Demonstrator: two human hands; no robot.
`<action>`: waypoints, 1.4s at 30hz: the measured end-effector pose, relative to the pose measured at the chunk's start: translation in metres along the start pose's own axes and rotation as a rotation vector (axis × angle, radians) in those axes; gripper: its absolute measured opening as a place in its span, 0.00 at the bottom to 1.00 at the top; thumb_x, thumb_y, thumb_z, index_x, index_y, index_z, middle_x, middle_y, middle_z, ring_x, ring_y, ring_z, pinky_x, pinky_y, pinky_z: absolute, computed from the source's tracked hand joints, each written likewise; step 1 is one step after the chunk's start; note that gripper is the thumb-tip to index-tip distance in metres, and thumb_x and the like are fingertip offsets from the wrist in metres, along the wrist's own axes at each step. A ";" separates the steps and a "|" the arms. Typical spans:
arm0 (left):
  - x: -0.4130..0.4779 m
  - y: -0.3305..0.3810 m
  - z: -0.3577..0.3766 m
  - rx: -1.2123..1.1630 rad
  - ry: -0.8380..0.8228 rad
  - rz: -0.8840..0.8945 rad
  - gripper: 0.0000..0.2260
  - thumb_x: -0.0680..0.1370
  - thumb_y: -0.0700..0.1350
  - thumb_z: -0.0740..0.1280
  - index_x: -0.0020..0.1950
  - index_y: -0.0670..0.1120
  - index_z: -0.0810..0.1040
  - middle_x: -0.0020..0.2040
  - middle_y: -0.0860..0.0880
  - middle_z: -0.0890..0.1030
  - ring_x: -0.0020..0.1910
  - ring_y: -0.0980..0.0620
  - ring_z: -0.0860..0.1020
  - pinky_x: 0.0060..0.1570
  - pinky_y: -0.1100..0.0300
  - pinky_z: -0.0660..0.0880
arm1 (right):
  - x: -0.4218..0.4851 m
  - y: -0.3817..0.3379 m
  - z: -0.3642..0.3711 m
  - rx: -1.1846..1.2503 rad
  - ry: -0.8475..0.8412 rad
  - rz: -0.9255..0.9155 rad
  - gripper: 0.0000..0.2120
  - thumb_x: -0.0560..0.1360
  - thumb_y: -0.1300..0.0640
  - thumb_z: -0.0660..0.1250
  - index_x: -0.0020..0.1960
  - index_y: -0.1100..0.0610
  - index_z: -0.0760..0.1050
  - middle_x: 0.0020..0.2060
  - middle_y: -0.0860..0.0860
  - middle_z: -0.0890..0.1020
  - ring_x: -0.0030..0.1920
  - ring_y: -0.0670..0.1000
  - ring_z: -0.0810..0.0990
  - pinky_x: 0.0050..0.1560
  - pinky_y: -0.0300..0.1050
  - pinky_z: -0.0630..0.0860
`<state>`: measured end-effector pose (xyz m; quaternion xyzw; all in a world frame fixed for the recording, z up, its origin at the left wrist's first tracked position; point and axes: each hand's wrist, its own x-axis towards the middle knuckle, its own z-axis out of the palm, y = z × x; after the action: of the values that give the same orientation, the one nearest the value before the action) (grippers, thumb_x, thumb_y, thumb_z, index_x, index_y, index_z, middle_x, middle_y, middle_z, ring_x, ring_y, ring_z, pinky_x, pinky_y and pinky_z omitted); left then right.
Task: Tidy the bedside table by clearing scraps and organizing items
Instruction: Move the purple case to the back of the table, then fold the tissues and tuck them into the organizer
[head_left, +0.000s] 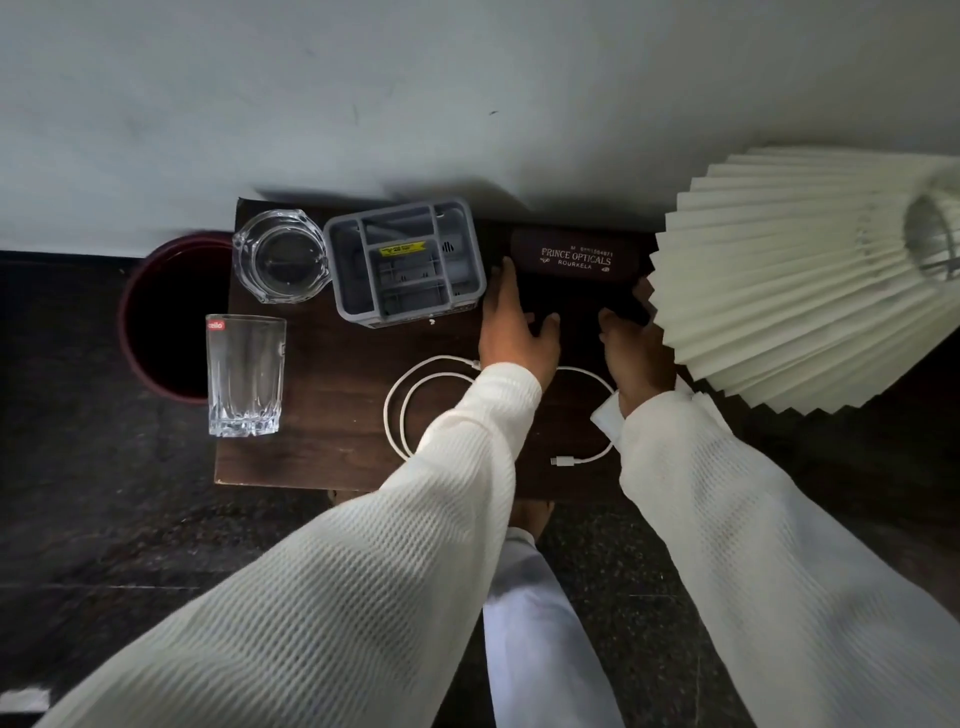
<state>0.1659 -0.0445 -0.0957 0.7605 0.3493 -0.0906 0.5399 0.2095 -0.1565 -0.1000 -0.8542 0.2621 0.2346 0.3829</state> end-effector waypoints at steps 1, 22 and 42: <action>-0.008 -0.001 -0.001 0.018 0.003 0.033 0.35 0.76 0.40 0.69 0.79 0.49 0.56 0.79 0.46 0.58 0.57 0.49 0.80 0.61 0.52 0.76 | -0.006 0.003 -0.001 0.029 0.008 -0.003 0.17 0.79 0.50 0.63 0.63 0.57 0.77 0.62 0.55 0.81 0.63 0.55 0.76 0.67 0.45 0.67; -0.119 -0.089 -0.058 0.095 0.046 0.145 0.10 0.75 0.34 0.68 0.52 0.46 0.82 0.54 0.48 0.78 0.41 0.53 0.80 0.39 0.59 0.79 | -0.110 0.090 -0.012 -0.006 0.042 -0.337 0.14 0.77 0.66 0.65 0.61 0.56 0.78 0.56 0.48 0.77 0.44 0.34 0.80 0.40 0.22 0.73; -0.112 -0.051 0.012 0.204 -0.204 0.156 0.11 0.76 0.39 0.67 0.57 0.49 0.80 0.56 0.51 0.79 0.46 0.55 0.79 0.51 0.57 0.78 | -0.068 0.138 -0.069 -0.016 0.295 -0.077 0.18 0.75 0.63 0.71 0.64 0.58 0.75 0.65 0.60 0.70 0.57 0.57 0.80 0.51 0.42 0.72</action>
<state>0.0538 -0.0948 -0.0810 0.8228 0.2217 -0.1602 0.4981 0.0856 -0.2707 -0.0912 -0.8919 0.2804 0.0939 0.3421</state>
